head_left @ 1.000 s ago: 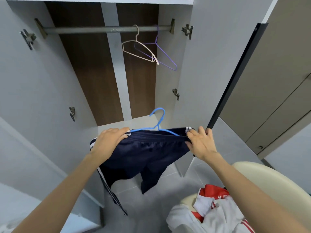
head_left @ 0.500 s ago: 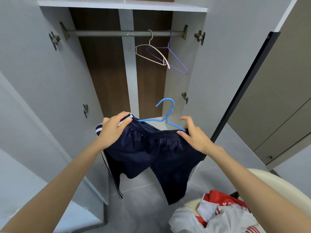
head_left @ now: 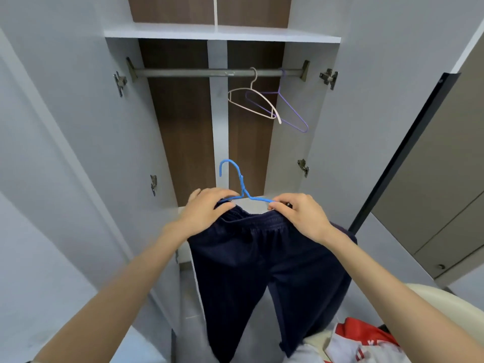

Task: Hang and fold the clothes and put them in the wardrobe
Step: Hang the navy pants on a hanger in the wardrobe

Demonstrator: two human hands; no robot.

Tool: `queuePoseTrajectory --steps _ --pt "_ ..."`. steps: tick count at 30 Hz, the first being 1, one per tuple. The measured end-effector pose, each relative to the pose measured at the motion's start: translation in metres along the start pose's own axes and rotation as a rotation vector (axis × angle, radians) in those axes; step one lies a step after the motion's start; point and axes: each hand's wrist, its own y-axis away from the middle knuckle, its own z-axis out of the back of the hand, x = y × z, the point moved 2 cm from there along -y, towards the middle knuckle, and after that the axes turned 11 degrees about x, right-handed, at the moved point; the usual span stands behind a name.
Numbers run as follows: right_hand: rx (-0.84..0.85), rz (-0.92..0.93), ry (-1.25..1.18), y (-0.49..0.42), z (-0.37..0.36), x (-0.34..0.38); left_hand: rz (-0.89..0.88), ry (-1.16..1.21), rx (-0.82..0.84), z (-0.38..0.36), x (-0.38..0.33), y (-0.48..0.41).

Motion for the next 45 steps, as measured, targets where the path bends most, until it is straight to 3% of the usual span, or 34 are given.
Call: queuePoseTrajectory --steps 5,10,15,21,32,40,45 --pt "0.053 -0.005 0.045 -0.007 0.004 0.002 0.066 -0.104 -0.009 0.003 0.004 -0.005" --pt "0.116 -0.034 0.24 -0.032 0.021 -0.003 0.07 -0.21 -0.024 0.013 0.011 -0.036" --pt "0.188 0.009 -0.054 -0.075 0.034 -0.011 0.026 -0.279 -0.143 0.028 0.027 -0.087" --pt "0.111 -0.021 -0.341 -0.153 0.057 -0.026 0.161 0.007 -0.3 0.057 0.07 -0.152" --pt "0.13 -0.047 -0.603 -0.314 0.082 -0.035 0.373 0.432 -0.259 0.086 0.122 -0.26" --pt "0.132 -0.132 -0.716 -0.411 0.072 -0.023 0.392 0.443 -0.328 0.104 0.176 -0.294" --pt "0.035 -0.164 -0.777 -0.469 0.062 -0.019 0.339 0.189 -0.398 0.143 0.214 -0.317"
